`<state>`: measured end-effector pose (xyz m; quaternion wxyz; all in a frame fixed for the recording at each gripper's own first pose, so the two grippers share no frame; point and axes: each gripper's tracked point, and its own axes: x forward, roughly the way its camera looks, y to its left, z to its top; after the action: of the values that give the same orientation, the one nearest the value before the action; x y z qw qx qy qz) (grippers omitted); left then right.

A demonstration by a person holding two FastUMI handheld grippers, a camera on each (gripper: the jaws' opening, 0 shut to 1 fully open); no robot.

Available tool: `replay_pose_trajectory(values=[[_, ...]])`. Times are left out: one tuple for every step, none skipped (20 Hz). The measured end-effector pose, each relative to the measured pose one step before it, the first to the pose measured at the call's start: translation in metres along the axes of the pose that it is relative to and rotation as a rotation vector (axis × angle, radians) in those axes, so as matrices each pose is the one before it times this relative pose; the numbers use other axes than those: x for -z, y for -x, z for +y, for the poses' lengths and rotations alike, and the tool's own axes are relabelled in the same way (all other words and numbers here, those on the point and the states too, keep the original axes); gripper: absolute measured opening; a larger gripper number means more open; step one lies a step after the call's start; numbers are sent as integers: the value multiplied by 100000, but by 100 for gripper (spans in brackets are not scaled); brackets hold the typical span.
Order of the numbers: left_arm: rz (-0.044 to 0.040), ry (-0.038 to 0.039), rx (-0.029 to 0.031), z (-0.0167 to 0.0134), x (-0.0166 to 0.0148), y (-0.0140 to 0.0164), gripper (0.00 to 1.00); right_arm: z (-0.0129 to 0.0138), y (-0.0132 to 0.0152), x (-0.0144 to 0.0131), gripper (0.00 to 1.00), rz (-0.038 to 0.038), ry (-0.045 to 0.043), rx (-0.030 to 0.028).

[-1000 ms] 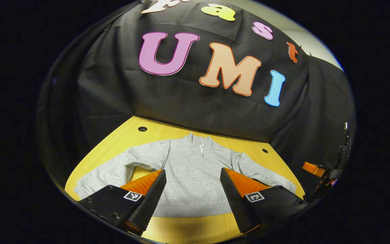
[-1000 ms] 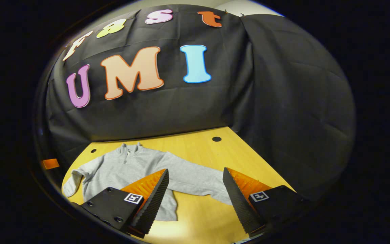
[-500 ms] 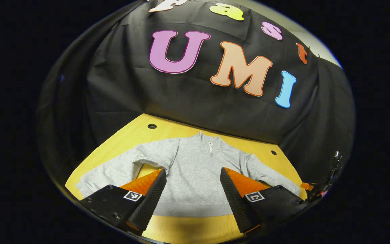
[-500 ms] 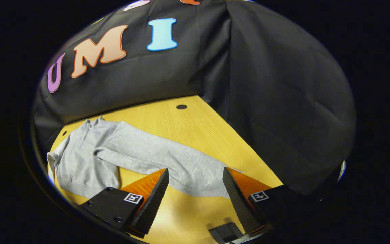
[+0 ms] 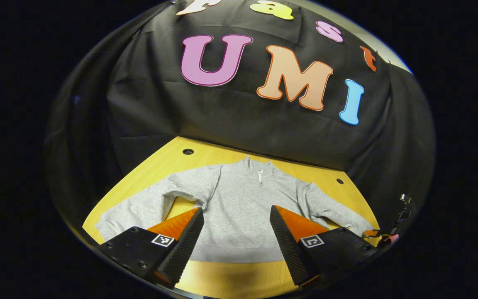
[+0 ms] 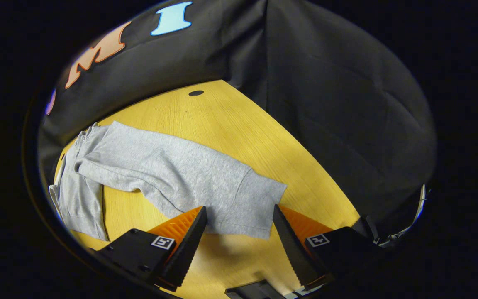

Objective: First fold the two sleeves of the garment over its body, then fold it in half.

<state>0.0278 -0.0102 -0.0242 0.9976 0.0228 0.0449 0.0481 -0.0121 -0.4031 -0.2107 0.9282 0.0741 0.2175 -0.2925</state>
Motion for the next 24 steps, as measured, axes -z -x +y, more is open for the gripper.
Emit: replay_pose_trajectory(values=[[-22,-301,-203,-129,44,39,94,-43,-200,9,96,213,-654,-157],[115,45,-24,-50,115,61,94,-9,-148,95,99,711,-440,-98],[223,344,178,-79,-129,-50,94,9,-42,32,96,-2,-342,-372],[-82,275,104,-68,54,63,94,-15,-63,-69,99,-286,-355,-40],[-227,33,-279,35,-51,-23,94,-31,97,139,96,102,-794,147],[-101,-142,-369,17,247,84,94,37,-100,-76,96,-173,-193,-235],[137,6,-364,153,-11,-74,94,311,-30,-70,94,-46,-15,-269],[261,327,-227,96,178,-47,94,315,110,-171,83,203,-81,-426],[297,523,-193,133,160,13,94,331,-59,144,76,248,34,26],[31,600,-71,76,48,122,94,305,54,-5,63,506,92,-642],[-102,632,16,108,3,46,94,513,-33,151,63,883,-739,-1101],[-35,299,-137,122,80,82,94,538,73,-73,42,713,-2016,270],[172,113,-89,192,-31,13,94,-48,-123,195,22,300,-1637,2944],[-169,587,-9,272,-3,90,94,-3,-126,8,14,-280,90,1510],[116,859,211,201,131,181,94,145,205,-162,9,-792,3072,3734],[158,-226,-153,331,130,300,94,160,122,-118,9,-627,2955,2456],[-198,-369,-291,399,15,233,94,112,131,89,8,378,-186,1018],[-109,-84,-132,71,-131,61,94,204,115,-143,9,140,-896,60],[-240,302,-480,613,116,190,94,335,460,-300,9,-1031,-891,-305],[-84,146,-385,652,75,422,94,429,531,-471,9,-1405,-210,-253],[-168,174,-353,431,6,165,94,573,460,-493,9,-1479,-487,-553],[-142,234,-379,309,-5,112,94,812,541,-611,9,-1390,-710,-1397],[22,331,-371,342,-10,132,94,887,538,-721,9,-1504,-622,-1425],[-125,362,-236,411,58,77,94,1139,522,-619,9,-1348,-106,-1652]])
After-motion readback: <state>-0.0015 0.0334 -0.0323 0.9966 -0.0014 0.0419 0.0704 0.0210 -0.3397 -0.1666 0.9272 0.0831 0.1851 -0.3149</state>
